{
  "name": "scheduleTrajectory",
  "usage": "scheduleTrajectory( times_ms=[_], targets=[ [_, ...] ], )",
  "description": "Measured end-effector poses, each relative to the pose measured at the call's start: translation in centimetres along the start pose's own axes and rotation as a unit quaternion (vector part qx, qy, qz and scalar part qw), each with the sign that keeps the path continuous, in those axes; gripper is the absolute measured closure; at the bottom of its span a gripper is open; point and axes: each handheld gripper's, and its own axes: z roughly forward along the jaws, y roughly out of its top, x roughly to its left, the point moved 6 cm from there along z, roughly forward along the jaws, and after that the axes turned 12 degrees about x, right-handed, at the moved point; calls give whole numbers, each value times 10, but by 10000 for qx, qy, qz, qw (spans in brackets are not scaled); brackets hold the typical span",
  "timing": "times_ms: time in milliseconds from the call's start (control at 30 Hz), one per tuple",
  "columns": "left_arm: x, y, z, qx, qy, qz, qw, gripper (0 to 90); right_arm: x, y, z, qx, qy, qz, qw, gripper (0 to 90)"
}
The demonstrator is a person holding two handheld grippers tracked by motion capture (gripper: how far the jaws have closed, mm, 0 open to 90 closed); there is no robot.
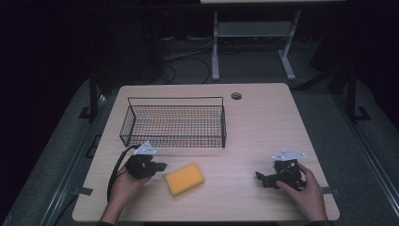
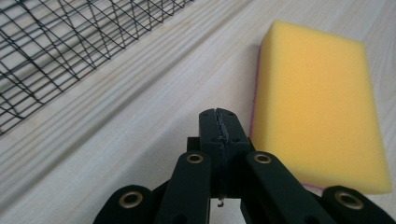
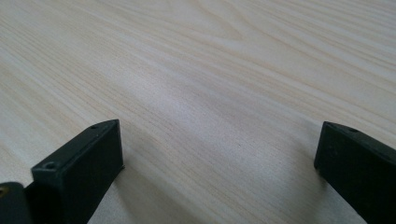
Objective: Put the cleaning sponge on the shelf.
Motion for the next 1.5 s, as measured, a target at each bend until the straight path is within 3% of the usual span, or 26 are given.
scheduleTrajectory(
  times_ms=[1000, 1400, 1500],
  targets=[
    [-28, -9, 1, 87, -303, -90, 9995, 897, 0, 0, 0, 2, -5, 17, 10000, 4],
    [-28, -9, 3, 131, -257, -71, 9996, 896, 0, 0, 0, 2, -5, 19, 10000, 4],
    [-27, -9, 3, 145, -221, -106, 9996, 853, 0, 0, 0, 3, -5, 22, 10000, 4]
  ],
)
